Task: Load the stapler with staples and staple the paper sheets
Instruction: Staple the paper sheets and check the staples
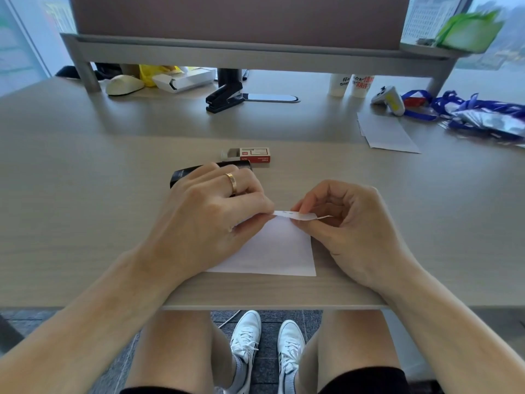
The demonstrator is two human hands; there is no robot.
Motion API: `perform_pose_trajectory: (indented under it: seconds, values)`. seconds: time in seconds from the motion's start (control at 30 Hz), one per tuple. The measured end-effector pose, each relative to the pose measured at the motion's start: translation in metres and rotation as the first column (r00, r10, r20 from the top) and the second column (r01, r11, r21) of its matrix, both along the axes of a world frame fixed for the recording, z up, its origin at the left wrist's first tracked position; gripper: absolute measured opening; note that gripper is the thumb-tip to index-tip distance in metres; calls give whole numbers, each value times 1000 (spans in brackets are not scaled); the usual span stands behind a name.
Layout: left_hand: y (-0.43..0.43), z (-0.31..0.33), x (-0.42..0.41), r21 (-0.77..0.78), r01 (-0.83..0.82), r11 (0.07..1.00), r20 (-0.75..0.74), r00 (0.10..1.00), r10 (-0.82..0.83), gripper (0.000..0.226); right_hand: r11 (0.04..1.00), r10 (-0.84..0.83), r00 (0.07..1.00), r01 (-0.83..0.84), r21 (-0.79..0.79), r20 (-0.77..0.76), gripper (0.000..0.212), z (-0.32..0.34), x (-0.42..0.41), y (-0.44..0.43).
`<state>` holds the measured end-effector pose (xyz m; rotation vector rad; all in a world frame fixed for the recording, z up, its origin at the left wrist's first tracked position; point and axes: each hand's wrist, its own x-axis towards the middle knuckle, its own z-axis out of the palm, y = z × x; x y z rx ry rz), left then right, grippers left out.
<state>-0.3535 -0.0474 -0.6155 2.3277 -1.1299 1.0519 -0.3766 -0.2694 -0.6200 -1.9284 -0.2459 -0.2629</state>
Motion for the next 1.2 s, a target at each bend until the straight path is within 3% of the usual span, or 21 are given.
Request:
perform_pose_trajectory:
  seconds: [0.5,1.1,1.2]
  values:
    - [-4,3,-7,113,-26,993,190,982,5,19,999,-11,1000,11,37,-17,25,0,0,0]
    - [-5,3,-7,58,-28,998,156,988,18,18,999,-1,1000,1,50,0,20,-3,1,-1]
    - [-5,4,-6,56,-37,998,74,997,33,18,998,13,1000,-13,57,17,19,-3,1,-1]
